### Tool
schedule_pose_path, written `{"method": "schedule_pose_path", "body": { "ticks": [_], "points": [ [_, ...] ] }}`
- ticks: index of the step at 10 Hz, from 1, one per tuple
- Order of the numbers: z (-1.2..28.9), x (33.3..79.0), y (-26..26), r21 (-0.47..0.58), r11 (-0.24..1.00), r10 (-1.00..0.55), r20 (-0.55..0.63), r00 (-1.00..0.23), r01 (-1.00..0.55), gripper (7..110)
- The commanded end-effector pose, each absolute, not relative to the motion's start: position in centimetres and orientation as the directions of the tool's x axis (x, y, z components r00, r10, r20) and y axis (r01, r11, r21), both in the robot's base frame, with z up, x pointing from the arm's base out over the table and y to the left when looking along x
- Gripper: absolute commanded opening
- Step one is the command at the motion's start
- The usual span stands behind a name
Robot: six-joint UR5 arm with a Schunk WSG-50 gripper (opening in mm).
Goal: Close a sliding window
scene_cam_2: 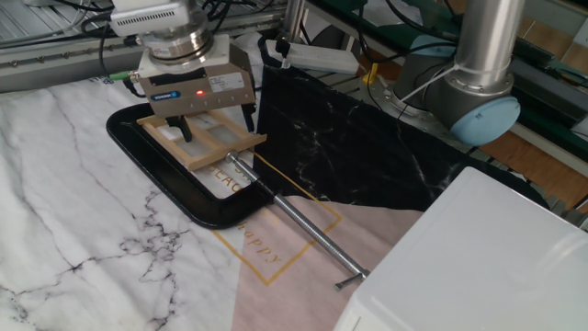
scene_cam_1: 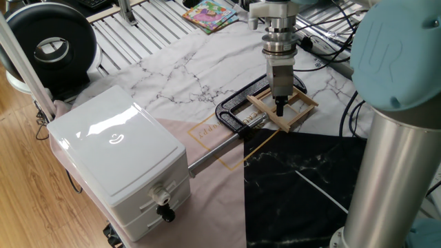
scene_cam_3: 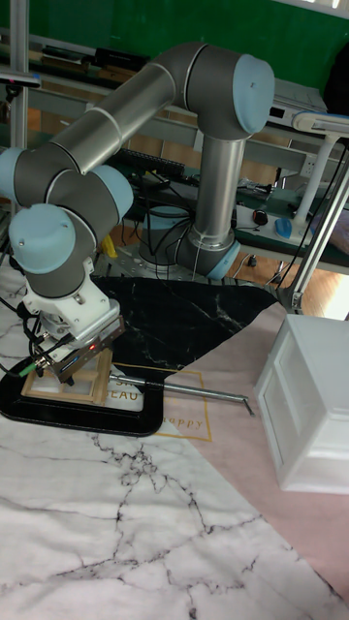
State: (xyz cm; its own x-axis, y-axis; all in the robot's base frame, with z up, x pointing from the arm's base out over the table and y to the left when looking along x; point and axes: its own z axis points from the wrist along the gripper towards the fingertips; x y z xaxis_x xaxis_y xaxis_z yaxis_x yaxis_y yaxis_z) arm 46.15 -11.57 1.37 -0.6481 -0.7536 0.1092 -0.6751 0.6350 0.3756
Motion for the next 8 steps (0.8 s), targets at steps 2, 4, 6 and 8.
{"method": "schedule_pose_path", "body": {
  "ticks": [2, 4, 6, 8],
  "points": [
    [1.3, 46.3, -12.4, 0.353, 0.645, -0.751, 0.128, -0.647, -0.678, 88],
    [1.1, 46.5, -13.3, 0.324, 0.656, -0.747, 0.152, -0.647, -0.682, 88],
    [1.2, 46.5, -13.7, 0.3, 0.665, -0.743, 0.172, -0.647, -0.684, 88],
    [1.4, 46.3, -13.8, 0.282, 0.688, -0.724, 0.206, -0.658, -0.669, 88]
  ]
}}
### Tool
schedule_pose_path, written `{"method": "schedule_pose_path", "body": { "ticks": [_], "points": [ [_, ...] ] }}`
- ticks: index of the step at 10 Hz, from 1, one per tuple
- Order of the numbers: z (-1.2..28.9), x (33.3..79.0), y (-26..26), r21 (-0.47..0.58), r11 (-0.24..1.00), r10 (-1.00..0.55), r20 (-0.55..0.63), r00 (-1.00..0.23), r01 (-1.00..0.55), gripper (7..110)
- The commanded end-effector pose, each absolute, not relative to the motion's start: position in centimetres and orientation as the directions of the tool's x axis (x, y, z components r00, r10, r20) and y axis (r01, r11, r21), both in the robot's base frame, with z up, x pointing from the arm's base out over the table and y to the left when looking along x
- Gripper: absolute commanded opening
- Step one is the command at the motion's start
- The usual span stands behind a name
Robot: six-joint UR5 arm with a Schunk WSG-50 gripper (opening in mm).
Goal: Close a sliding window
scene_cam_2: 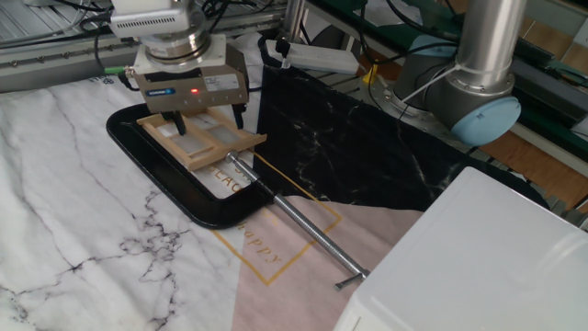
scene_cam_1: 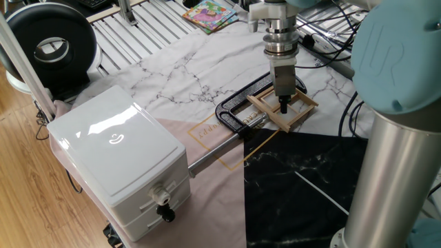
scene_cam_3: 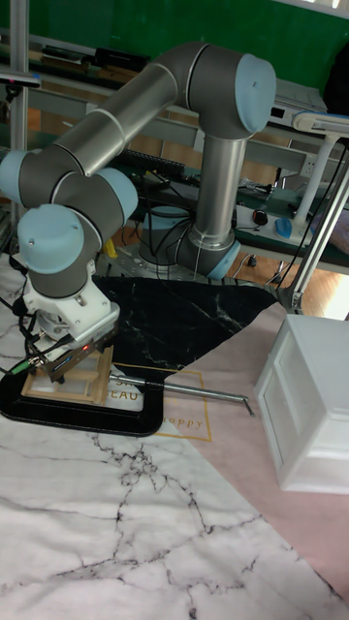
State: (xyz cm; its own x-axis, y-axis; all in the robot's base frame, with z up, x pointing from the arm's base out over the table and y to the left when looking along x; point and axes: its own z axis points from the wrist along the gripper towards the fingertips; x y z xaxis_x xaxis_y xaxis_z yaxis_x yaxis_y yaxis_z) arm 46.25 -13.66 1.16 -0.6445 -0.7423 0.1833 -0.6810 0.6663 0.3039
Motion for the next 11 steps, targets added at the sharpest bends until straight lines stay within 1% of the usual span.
{"method": "schedule_pose_path", "body": {
  "ticks": [1, 2, 3, 4, 5, 8, 9, 11],
  "points": [
    [1.4, 46.2, -14.2, 0.276, 0.694, -0.72, 0.225, -0.657, -0.665, 88],
    [1.5, 45.9, -14.6, 0.272, 0.703, -0.711, 0.248, -0.658, -0.658, 88],
    [1.6, 45.8, -13.9, 0.294, 0.704, -0.709, 0.234, -0.665, -0.647, 88],
    [1.6, 46.4, -12.7, 0.303, 0.7, -0.709, 0.197, -0.677, -0.646, 88],
    [1.2, 47.6, -12.2, 0.284, 0.697, -0.712, 0.162, -0.683, -0.659, 88],
    [0.7, 49.1, -11.0, 0.308, 0.674, -0.723, 0.087, -0.685, -0.672, 88],
    [0.8, 49.0, -11.1, 0.315, 0.672, -0.723, 0.084, -0.686, -0.67, 88],
    [1.0, 48.3, -12.1, 0.316, 0.677, -0.723, 0.116, -0.681, -0.665, 88]
  ]
}}
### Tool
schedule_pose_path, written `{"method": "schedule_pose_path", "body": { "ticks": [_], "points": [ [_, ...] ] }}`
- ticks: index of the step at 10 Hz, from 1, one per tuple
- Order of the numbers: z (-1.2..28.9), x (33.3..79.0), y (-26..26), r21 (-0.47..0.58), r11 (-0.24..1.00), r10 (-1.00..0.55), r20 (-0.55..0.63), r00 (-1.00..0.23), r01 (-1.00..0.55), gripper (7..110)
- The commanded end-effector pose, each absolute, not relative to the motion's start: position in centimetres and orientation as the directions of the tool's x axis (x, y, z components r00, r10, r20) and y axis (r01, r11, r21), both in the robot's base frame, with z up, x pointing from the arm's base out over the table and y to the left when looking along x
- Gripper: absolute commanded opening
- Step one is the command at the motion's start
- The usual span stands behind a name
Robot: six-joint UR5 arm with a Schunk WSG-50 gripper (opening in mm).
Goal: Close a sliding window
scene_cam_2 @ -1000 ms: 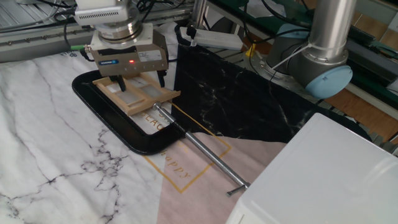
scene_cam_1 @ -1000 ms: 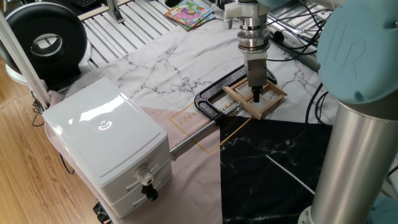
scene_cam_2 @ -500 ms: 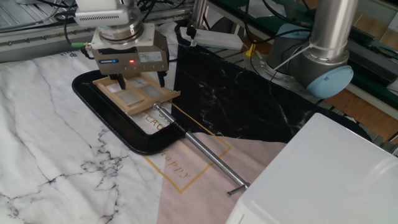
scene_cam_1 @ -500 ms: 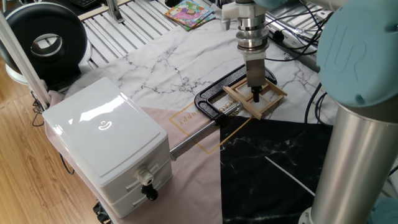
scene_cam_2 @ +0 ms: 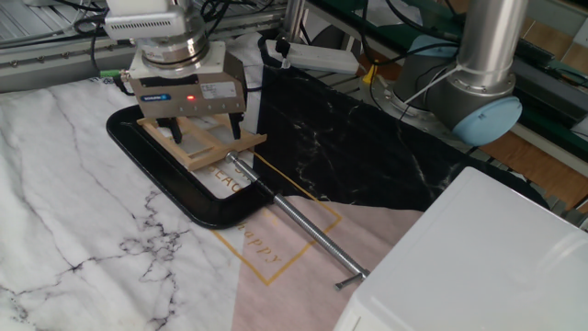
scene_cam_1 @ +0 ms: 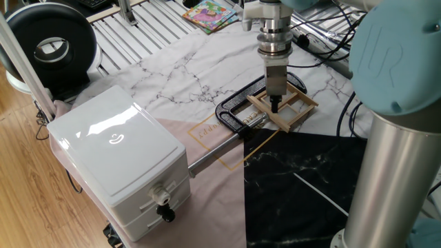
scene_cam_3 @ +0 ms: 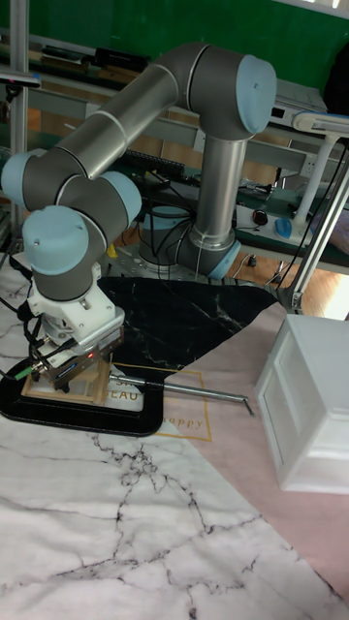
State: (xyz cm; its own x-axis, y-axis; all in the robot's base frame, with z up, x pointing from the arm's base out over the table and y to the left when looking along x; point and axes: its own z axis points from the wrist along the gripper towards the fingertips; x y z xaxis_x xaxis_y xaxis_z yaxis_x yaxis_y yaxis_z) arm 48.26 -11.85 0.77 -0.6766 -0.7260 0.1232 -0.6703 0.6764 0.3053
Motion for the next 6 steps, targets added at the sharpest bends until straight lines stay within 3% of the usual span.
{"method": "schedule_pose_path", "body": {
  "ticks": [1, 6],
  "points": [
    [1.0, 47.9, -12.5, 0.318, 0.677, -0.724, 0.128, -0.678, -0.664, 88],
    [1.0, 46.9, -14.8, 0.264, 0.713, -0.701, 0.245, -0.67, -0.65, 88]
  ]
}}
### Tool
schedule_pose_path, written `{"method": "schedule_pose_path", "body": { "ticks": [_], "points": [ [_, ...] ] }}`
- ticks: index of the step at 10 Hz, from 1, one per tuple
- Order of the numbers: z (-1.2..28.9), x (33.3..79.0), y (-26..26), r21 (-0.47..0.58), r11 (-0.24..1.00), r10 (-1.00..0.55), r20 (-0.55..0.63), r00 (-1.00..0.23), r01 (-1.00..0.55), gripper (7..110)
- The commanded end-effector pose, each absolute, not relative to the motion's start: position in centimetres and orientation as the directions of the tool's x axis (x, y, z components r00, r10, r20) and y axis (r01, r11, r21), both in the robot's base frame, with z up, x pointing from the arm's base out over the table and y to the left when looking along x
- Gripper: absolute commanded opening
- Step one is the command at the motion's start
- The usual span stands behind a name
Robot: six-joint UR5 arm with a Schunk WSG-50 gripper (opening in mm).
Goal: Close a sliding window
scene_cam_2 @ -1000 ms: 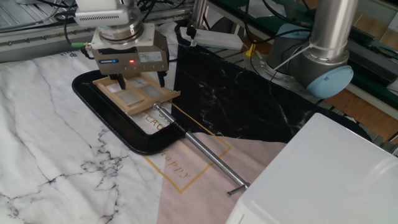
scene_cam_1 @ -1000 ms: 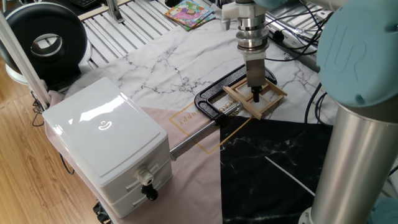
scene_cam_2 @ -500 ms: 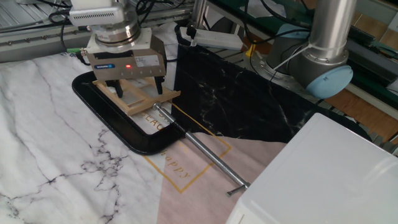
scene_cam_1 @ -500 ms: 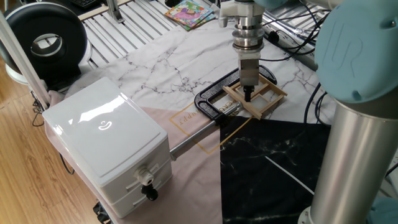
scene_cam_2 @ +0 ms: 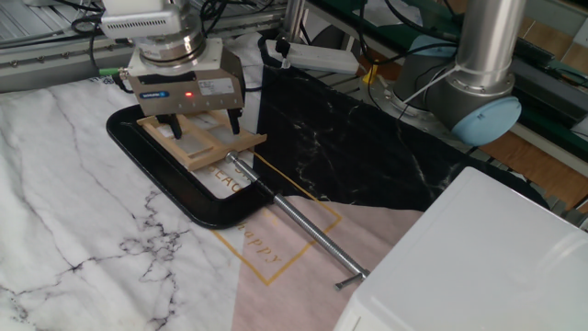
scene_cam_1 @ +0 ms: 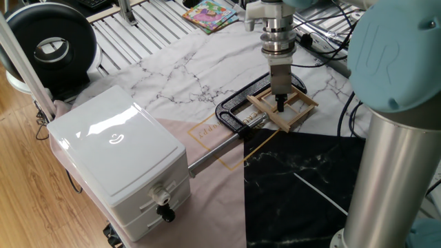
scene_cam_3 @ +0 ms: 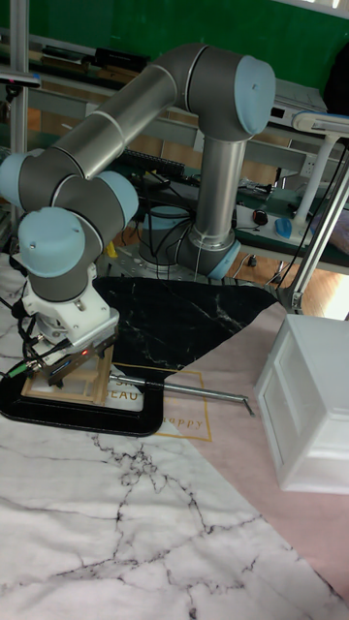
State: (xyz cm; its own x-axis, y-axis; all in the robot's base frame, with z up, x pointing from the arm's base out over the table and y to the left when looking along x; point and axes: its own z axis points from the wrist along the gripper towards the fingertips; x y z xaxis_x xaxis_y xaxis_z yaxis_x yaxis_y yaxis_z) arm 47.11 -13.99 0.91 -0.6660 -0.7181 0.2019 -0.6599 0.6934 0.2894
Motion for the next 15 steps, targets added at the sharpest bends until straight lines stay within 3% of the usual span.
{"method": "schedule_pose_path", "body": {
  "ticks": [1, 5, 11, 15],
  "points": [
    [1.1, 46.9, -14.4, 0.258, 0.724, -0.689, 0.255, -0.678, -0.639, 88],
    [1.1, 46.8, -14.8, 0.233, 0.745, -0.667, 0.297, -0.684, -0.625, 88],
    [1.6, 48.0, -8.8, 0.356, 0.73, -0.659, 0.142, -0.738, -0.584, 88],
    [1.3, 47.6, -10.5, 0.335, 0.738, -0.661, 0.183, -0.728, -0.586, 88]
  ]
}}
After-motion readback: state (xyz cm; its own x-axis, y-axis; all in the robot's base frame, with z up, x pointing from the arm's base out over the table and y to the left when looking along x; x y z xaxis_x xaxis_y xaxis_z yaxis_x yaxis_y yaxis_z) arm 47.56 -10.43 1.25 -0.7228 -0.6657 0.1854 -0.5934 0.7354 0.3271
